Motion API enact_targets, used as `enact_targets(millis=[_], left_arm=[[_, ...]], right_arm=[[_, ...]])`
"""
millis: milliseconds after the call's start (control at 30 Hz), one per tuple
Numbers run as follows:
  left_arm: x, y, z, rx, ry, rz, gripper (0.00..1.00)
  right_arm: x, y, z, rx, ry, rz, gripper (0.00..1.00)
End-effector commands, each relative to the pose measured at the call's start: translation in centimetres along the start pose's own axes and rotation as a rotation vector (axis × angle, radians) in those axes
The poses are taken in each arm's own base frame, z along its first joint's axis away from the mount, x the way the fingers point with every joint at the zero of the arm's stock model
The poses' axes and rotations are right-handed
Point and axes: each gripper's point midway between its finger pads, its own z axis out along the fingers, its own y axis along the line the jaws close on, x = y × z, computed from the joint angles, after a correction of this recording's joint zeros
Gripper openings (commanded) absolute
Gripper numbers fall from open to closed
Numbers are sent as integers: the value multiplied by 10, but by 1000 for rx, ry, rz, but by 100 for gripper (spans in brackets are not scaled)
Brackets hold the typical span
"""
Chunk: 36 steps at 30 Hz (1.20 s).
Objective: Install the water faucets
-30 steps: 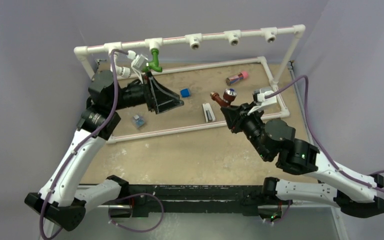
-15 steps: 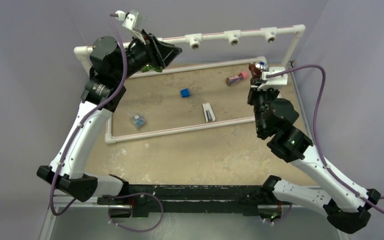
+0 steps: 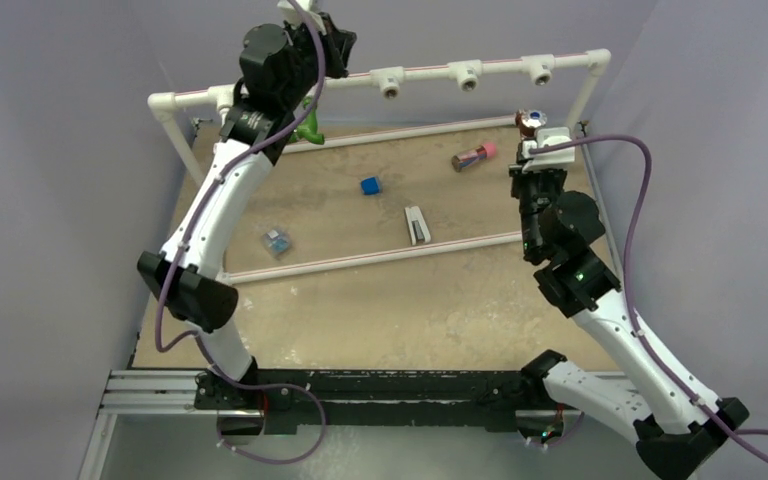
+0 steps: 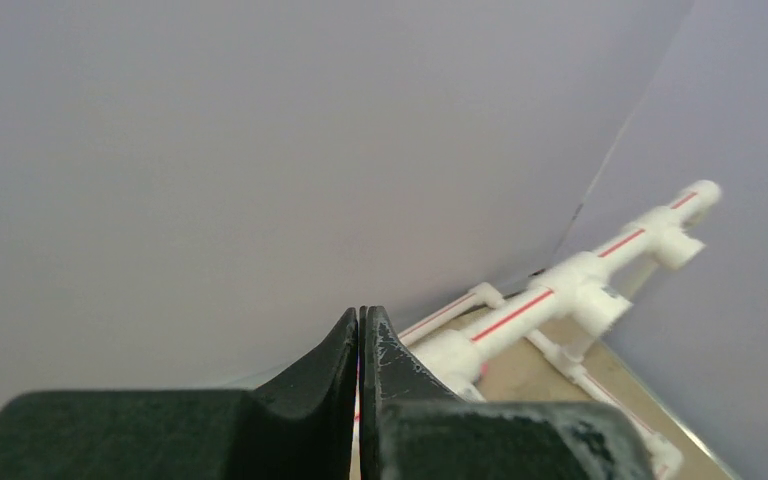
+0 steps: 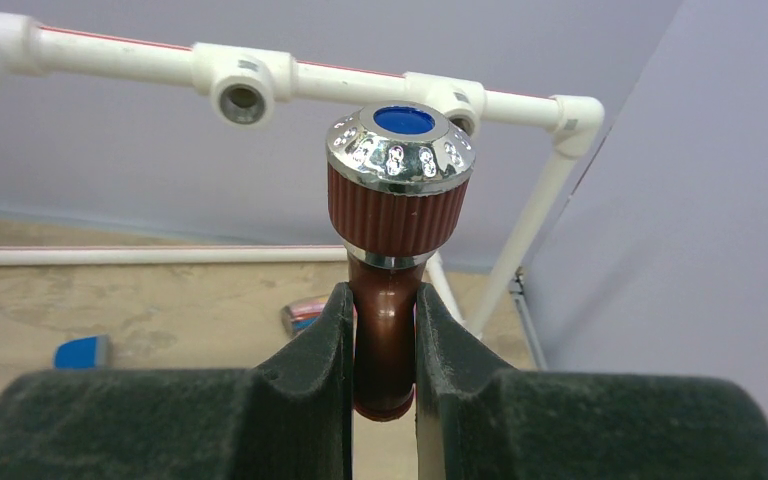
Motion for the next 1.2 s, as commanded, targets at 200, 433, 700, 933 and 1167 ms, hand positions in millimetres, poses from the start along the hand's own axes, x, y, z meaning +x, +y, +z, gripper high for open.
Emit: enact_targets(millis=[200,433,700,933,1167], left_arm=[[-2,47,66,-166,-123,128,0],[19,71,99,-246,-165,197,0],[50,81,111,-264,-114,256,0],[91,67,113,-197,12,328,0],[119,59,100,-149,127,341,0]], right_arm=[[-17,-21,7,-50,-129,51,0],[-9,-9,-5,-120,-133,144,0],[-22,-20,-10,-82,-169,174,0],[-31,-37,-7,4,-207,170,0],[-36,-47,6,54,-219,146,0]])
